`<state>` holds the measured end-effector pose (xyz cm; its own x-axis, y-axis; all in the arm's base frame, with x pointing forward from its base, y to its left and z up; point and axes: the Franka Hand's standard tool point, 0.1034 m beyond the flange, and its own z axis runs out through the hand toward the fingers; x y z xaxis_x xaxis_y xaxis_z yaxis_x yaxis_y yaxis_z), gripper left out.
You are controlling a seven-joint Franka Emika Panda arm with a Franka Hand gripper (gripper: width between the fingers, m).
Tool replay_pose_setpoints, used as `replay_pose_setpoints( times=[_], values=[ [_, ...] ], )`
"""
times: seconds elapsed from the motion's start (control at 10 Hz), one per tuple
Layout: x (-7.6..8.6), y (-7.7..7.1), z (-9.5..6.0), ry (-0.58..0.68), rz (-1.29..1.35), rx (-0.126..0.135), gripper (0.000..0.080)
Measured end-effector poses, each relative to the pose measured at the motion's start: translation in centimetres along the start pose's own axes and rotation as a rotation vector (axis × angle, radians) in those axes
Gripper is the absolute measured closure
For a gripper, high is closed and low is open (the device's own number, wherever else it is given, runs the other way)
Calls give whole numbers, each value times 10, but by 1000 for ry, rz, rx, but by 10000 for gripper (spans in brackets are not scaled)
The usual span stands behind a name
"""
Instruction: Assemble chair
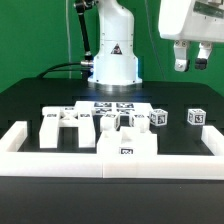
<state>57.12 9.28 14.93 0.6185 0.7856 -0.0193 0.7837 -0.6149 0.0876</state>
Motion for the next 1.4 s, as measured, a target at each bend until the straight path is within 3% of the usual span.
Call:
replay_pose_setpoints(
  times=[0.7,0.9,1.4],
  values=[
    [-2,0,3,-2,20,3,150],
    [-11,3,12,-14,209,12,150],
    [-9,2,17,-1,535,33,150]
  ],
)
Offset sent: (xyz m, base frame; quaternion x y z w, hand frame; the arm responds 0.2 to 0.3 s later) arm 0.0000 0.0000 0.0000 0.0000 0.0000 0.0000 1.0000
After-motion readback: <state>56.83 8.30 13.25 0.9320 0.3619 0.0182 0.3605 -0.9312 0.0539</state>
